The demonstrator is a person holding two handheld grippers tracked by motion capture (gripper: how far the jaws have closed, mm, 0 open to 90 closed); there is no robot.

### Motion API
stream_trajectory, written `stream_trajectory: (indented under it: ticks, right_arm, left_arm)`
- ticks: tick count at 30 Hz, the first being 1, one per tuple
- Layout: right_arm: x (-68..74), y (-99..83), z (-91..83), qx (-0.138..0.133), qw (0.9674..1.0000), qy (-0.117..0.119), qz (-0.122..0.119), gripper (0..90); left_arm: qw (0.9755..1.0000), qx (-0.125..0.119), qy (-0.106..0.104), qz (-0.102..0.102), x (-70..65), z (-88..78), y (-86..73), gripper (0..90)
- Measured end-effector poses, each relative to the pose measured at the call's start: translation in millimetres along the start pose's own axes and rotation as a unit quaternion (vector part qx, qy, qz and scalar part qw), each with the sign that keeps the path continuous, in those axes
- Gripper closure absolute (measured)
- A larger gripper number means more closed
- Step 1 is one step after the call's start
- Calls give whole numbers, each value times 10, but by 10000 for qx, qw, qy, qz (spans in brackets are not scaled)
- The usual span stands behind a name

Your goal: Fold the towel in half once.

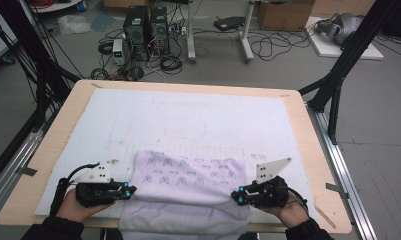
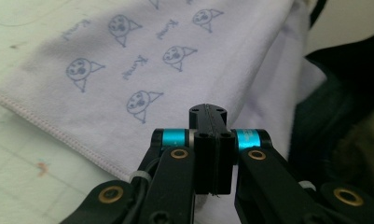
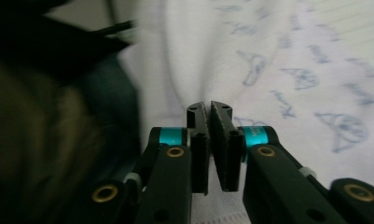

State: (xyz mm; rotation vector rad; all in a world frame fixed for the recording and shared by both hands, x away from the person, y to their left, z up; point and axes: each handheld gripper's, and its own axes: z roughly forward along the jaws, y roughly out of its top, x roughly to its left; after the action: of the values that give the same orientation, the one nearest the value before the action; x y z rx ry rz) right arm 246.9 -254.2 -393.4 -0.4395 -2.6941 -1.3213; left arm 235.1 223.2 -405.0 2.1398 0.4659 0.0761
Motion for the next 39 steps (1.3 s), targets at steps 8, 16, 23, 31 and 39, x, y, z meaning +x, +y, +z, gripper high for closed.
stream_trajectory:
  ticks: [8, 16, 23, 31, 39]
  right_arm:
    - [-397, -22, -21, -246, 9936, -997, 466, 564]
    - [-987, -21, 65, -118, 9840, -1488, 974, 468]
    - [-1199, -135, 160, 98, 9822, -1373, 1276, 503]
    - [-1170, -77, 224, 297, 9876, -1165, 1010, 858]
    - [-1470, 226, 17, 220, 9775, -1788, 1095, 865]
  left_arm:
    - [9967, -92, 766, -236, 275, 111, 125, 594]
    - [9861, -57, 1394, -901, 923, 369, 166, 518]
    - [9856, 295, 1198, -1158, 1071, 556, 90, 618]
    - [9866, 201, 1228, -1060, 1048, 503, 115, 857]
    - [9731, -117, 1935, -1243, 1347, 344, 450, 864]
